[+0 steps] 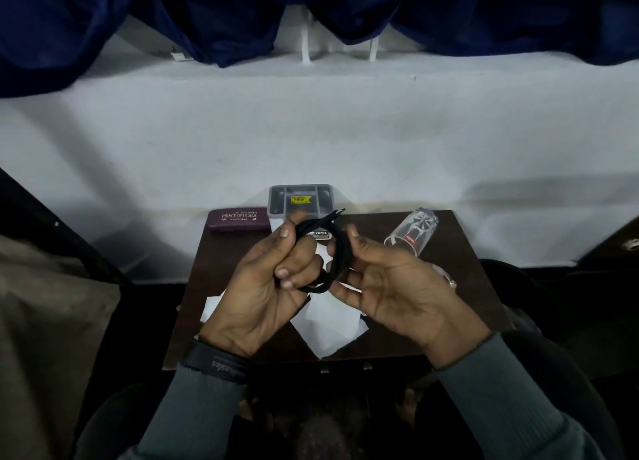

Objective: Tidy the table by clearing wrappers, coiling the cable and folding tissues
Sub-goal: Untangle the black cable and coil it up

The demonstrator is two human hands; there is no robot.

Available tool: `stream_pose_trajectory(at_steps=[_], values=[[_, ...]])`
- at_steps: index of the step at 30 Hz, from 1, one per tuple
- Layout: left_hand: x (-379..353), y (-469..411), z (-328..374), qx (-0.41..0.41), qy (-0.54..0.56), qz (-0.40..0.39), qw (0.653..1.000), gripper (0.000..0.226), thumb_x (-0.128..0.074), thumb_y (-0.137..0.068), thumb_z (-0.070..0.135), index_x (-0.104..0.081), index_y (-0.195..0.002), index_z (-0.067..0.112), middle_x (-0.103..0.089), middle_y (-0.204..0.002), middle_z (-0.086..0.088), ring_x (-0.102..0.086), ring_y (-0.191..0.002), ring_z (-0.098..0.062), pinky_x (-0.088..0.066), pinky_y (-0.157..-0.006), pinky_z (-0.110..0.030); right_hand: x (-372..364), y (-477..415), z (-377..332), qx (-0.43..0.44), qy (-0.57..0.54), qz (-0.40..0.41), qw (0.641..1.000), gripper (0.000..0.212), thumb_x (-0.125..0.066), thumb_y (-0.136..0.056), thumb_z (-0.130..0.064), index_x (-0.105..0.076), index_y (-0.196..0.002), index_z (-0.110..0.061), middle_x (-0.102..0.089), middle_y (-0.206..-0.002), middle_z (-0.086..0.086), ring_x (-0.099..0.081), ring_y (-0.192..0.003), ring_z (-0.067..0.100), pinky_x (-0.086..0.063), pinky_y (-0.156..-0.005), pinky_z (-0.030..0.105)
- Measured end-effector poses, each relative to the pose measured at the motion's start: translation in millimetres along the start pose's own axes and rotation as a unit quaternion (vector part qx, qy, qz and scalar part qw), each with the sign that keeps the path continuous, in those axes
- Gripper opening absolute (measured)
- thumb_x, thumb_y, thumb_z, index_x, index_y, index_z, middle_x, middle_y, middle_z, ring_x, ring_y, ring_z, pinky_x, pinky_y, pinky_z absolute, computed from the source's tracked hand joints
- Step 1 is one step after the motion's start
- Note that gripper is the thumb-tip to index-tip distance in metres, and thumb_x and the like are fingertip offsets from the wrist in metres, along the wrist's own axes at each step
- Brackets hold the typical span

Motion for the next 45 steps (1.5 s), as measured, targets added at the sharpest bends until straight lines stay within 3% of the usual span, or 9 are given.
stream_pose_trajectory(at_steps=[8, 10, 14, 20, 24, 29, 33, 40, 45], values=[[14.5, -6.5, -4.0, -0.037, 0.018, 0.084, 0.996, 0.013, -0.058, -0.097, 0.024, -0.062, -0.107, 0.016, -0.034, -0.058, 0.007, -0.029, -0.051, -0.006, -0.020, -0.060, -0.022, 12.2, -5.4, 1.5, 0.133, -0.117, 0.083, 0.981, 0.023, -0.049, -0.107, -0.011, -0.064, -0.089, -0.010, -0.073, -0.078, 0.003, -0.074, -0.080, 0.019, -0.064, -0.079, 0.033], [20.7, -6.9, -4.2, -0.042, 0.033, 0.102, 0.993, 0.017, -0.048, -0.102, 0.028, -0.059, -0.106, 0.016, -0.033, -0.056, 0.007, -0.033, -0.048, -0.005, -0.034, -0.066, -0.018, 8.8, -5.8, 2.6, 0.159, -0.098, 0.080, 0.979, 0.020, -0.051, -0.106, -0.019, -0.066, -0.099, -0.008, -0.075, -0.086, 0.008, -0.075, -0.086, 0.019, -0.063, -0.082, 0.033], [19.0, -2.6, -2.5, -0.047, 0.014, 0.122, 0.991, 0.034, -0.037, -0.107, 0.033, -0.067, -0.105, 0.017, -0.035, -0.054, 0.007, -0.033, -0.047, -0.005, -0.030, -0.072, -0.020, 2.8, -2.1, 3.1, 0.162, 0.000, 0.063, 0.985, 0.035, -0.069, -0.092, -0.022, -0.068, -0.117, 0.003, -0.075, -0.115, 0.020, -0.072, -0.105, 0.022, -0.061, -0.090, 0.031], [31.9, 0.7, 1.1, -0.038, -0.166, 0.228, 0.959, 0.019, -0.045, -0.106, 0.029, -0.045, -0.118, 0.015, -0.057, -0.071, -0.006, -0.057, -0.063, -0.018, -0.054, -0.066, -0.032, 12.2, 5.6, -20.1, 0.203, 0.199, 0.101, 0.953, 0.023, -0.074, -0.089, -0.001, -0.076, -0.107, -0.015, -0.081, -0.097, 0.003, -0.075, -0.089, 0.012, -0.063, -0.085, 0.034], [37.4, 7.0, 5.8, -0.018, -0.291, 0.258, 0.921, 0.050, -0.068, -0.089, 0.029, -0.046, -0.134, 0.018, -0.078, -0.093, -0.008, -0.074, -0.079, -0.026, -0.061, -0.072, -0.042, 22.4, 0.7, -35.8, 0.194, 0.287, 0.100, 0.933, 0.027, -0.076, -0.089, -0.004, -0.075, -0.114, -0.013, -0.081, -0.103, 0.004, -0.076, -0.090, 0.016, -0.064, -0.083, 0.038], [41.4, 10.6, 4.6, -0.013, -0.243, 0.299, 0.923, 0.052, -0.073, -0.086, 0.020, -0.053, -0.134, 0.017, -0.079, -0.106, -0.010, -0.078, -0.085, -0.024, -0.062, -0.065, -0.036, 39.4, -9.2, -28.5, 0.121, 0.228, 0.082, 0.963, 0.031, -0.074, -0.091, -0.019, -0.072, -0.119, -0.006, -0.078, -0.112, 0.013, -0.077, -0.097, 0.026, -0.062, -0.090, 0.039], [44.2, 11.1, 2.3, -0.007, -0.220, 0.316, 0.923, 0.045, -0.072, -0.091, 0.016, -0.054, -0.131, 0.015, -0.079, -0.107, -0.010, -0.078, -0.089, -0.024, -0.063, -0.067, -0.035, 49.7, -10.2, -22.5, 0.127, 0.171, 0.105, 0.971, 0.032, -0.076, -0.085, -0.004, -0.071, -0.116, 0.000, -0.076, -0.110, 0.023, -0.075, -0.087, 0.030, -0.065, -0.077, 0.034], [58.1, 6.2, -10.4, 0.012, -0.259, 0.342, 0.903, 0.056, -0.080, -0.082, 0.001, -0.054, -0.129, 0.015, -0.080, -0.092, -0.014, -0.077, -0.082, -0.023, -0.064, -0.072, -0.032, 66.0, -24.1, -51.8, 0.183, 0.259, 0.143, 0.937, 0.023, -0.081, -0.081, 0.003, -0.078, -0.102, -0.007, -0.079, -0.100, 0.016, -0.078, -0.082, 0.018, -0.064, -0.070, 0.028], [75.6, -0.4, -19.0, 0.031, -0.296, 0.362, 0.884, 0.064, -0.087, -0.078, 0.013, -0.052, -0.130, 0.025, -0.080, -0.101, -0.007, -0.078, -0.096, -0.019, -0.064, -0.081, -0.038, 81.8, -41.7, -70.4, 0.207, 0.318, 0.160, 0.911, 0.023, -0.079, -0.083, 0.005, -0.077, -0.104, -0.002, -0.079, -0.091, 0.013, -0.076, -0.077, 0.015, -0.062, -0.068, 0.023]])
Point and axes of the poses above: each hand's wrist, its own y-axis away from the middle knuckle, its own x-axis out of the back of the hand, z = x × y, the point moved 9 cm from there along -y, towards the middle knuckle
